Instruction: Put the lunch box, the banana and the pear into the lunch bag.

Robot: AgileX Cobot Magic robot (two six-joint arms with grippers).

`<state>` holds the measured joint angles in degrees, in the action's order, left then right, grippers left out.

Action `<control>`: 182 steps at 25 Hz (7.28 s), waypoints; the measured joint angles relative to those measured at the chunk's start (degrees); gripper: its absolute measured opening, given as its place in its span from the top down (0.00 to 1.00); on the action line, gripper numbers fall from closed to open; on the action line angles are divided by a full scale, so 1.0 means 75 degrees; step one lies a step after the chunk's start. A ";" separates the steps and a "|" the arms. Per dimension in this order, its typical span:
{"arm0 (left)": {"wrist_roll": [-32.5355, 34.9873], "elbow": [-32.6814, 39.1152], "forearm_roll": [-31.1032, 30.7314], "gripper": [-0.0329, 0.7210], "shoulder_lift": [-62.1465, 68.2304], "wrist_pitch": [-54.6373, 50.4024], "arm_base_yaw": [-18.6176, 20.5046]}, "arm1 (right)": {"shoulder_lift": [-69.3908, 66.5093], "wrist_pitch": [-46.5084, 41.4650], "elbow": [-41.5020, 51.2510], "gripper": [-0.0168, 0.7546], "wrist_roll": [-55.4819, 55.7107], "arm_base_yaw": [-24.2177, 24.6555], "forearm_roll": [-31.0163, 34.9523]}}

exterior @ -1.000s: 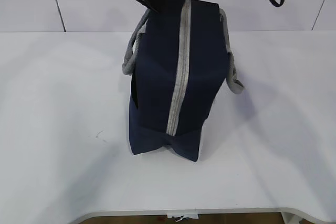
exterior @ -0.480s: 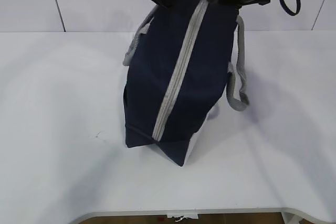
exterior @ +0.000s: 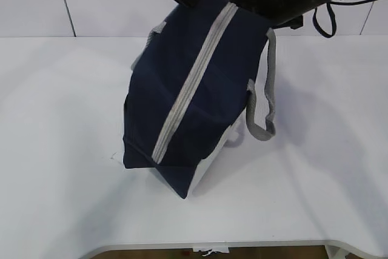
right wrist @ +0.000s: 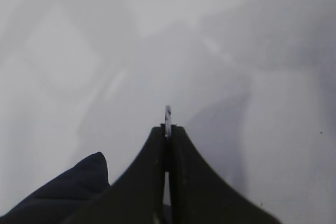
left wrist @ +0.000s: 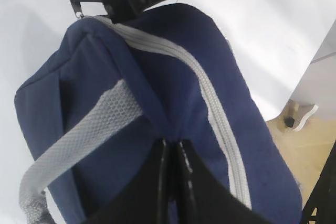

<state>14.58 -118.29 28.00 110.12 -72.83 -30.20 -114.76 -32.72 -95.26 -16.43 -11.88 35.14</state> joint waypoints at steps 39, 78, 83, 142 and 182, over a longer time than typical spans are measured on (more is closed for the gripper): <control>0.0000 -0.0057 -0.1499 0.96 0.0775 0.0124 -0.0017 | 0.0245 -0.2941 -0.1797 0.44 0.0019 0.0034 -0.1155; -0.1272 0.1546 -0.2835 0.46 -0.2922 0.0058 -0.0017 | 0.3949 -0.5267 -0.0885 0.44 0.1000 0.0034 -0.3101; -0.1272 0.2347 -0.2835 0.47 -0.4243 0.0046 -0.0017 | 0.4986 -0.5267 0.0038 0.44 0.1000 0.0034 -0.3203; -0.1272 1.1763 -0.2801 0.59 -1.4554 0.1181 -0.0017 | 1.5428 -0.4625 0.8787 0.44 0.0958 0.0034 -0.3829; -0.1292 1.1763 -0.3675 0.63 -1.4554 0.1209 0.3512 | 1.5428 -0.4457 0.8845 0.44 0.1018 0.2040 -0.3754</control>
<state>4.89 -30.07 0.44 0.96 -63.76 -3.87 0.95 -66.15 -28.93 -8.79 3.42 6.98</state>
